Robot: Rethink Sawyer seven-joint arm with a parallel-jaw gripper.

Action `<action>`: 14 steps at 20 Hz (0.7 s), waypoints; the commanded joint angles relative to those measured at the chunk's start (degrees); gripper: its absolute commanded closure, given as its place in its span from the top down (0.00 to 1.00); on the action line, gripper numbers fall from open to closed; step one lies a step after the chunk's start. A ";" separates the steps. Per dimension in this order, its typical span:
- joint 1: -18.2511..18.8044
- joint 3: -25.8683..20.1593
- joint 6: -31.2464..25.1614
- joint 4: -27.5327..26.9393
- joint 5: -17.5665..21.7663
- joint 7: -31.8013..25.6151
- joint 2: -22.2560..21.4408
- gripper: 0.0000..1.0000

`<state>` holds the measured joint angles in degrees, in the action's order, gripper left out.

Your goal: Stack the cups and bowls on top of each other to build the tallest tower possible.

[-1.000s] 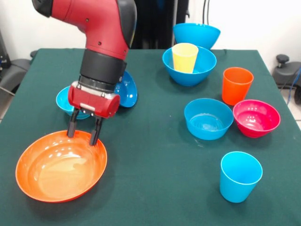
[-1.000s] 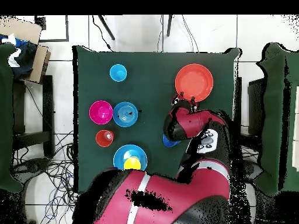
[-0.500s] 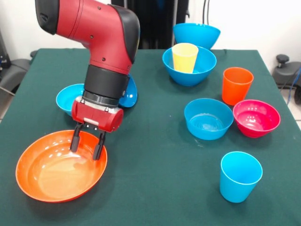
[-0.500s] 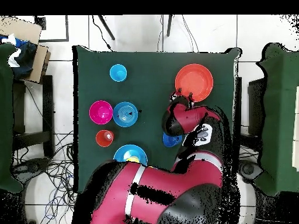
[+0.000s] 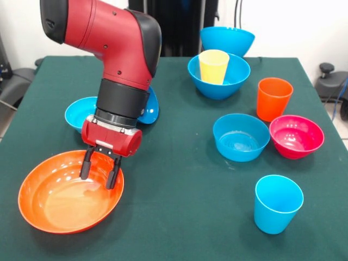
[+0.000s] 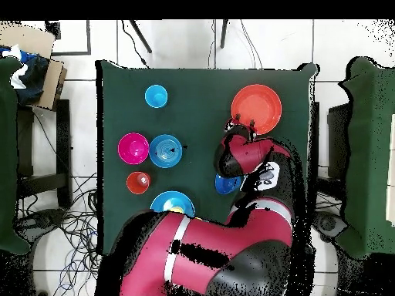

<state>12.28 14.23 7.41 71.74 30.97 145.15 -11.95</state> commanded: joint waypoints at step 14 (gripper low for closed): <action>2.65 -9.90 -5.52 3.56 2.36 -1.64 -6.03 1.00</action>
<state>14.15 12.63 7.40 72.46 31.01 145.15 -15.05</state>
